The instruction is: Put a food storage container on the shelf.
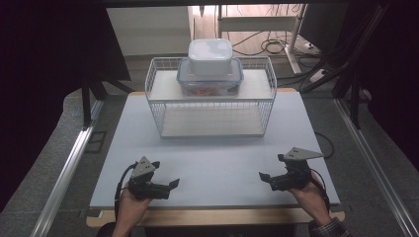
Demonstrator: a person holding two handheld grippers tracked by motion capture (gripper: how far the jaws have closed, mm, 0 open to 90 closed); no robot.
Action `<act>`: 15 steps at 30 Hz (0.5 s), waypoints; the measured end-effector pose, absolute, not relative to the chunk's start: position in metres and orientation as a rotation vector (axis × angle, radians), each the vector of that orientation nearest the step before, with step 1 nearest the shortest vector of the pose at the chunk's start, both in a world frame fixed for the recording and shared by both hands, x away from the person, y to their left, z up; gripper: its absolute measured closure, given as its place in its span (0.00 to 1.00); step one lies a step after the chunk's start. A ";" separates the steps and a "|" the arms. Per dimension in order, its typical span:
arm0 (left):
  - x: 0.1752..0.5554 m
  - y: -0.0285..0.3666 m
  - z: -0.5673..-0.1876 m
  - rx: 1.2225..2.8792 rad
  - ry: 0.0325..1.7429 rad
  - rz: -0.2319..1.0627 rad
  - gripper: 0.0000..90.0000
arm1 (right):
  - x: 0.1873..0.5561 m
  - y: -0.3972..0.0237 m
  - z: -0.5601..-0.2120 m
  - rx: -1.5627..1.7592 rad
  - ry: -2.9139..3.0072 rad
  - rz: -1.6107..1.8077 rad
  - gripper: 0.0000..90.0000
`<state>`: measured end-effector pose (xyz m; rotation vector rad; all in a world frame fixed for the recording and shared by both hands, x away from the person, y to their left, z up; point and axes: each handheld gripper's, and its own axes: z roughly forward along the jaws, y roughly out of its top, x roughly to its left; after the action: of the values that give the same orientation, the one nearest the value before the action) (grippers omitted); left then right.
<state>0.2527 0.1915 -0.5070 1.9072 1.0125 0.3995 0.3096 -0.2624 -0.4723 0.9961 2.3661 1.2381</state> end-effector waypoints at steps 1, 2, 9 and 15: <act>0.252 0.192 -0.508 1.906 1.017 0.396 0.03 | 0.309 -0.263 -0.473 1.000 2.363 1.232 0.00; 0.252 0.193 -0.508 1.906 1.021 0.397 0.03 | 0.308 -0.263 -0.474 0.999 2.365 1.224 0.00; 0.248 0.198 -0.513 1.934 1.049 0.415 0.03 | 0.304 -0.267 -0.479 1.012 2.366 1.208 0.00; 0.246 0.199 -0.517 1.951 1.066 0.419 0.03 | 0.301 -0.272 -0.483 1.018 2.371 1.186 0.00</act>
<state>0.2460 0.1989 -0.5172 1.9506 1.0663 0.4194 0.3014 -0.2719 -0.4830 1.0181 2.3709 1.1858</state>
